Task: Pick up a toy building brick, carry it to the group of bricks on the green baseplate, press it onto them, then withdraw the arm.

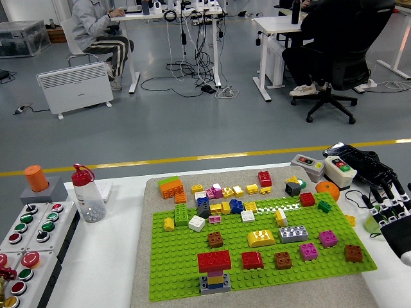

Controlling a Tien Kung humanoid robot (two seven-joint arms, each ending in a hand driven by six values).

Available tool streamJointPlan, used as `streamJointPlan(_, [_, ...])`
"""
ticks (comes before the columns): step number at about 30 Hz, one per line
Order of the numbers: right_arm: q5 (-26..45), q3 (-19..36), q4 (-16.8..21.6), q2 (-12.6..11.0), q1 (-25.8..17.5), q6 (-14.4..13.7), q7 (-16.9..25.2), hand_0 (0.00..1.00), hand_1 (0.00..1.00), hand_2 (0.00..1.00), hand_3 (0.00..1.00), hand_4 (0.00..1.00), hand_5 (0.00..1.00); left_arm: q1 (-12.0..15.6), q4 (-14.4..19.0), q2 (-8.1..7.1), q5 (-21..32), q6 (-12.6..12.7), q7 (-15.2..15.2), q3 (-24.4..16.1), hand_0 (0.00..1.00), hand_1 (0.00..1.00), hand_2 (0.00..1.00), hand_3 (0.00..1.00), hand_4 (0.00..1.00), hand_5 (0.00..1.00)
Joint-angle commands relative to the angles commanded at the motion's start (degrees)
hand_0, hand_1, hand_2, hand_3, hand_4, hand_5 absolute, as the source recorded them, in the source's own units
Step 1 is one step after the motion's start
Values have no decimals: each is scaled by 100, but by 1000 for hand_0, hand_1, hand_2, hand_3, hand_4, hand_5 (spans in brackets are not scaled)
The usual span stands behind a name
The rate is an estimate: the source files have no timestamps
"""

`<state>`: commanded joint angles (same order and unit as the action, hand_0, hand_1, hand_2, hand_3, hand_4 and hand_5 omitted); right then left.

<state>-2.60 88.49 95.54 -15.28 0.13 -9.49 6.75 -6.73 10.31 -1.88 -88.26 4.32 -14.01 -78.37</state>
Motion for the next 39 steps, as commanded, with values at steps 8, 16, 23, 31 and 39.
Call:
streamJointPlan(8, [95,-9,-28,18,7,-40,-40,781,759,735,717,521,471,-17,0,1,63,7,17,6,653,684,675,581,287,998])
streamJointPlan(16, [198,-15,-42,25,26,-63,-52,766,725,722,709,517,471,-48,0,-4,120,24,45,15,653,684,673,581,286,998])
streamJointPlan(23, [261,-26,-50,35,39,-44,-73,768,726,719,706,513,475,-71,0,0,142,31,50,4,653,684,674,581,286,998])
streamJointPlan(31, [279,-55,-50,42,47,-30,-90,767,728,718,705,512,474,-79,0,6,169,33,50,-6,653,684,674,580,287,998])
streamJointPlan(39, [282,-61,-38,45,49,-18,-97,765,727,718,698,510,477,-88,0,4,200,36,62,-7,653,684,674,579,287,998])
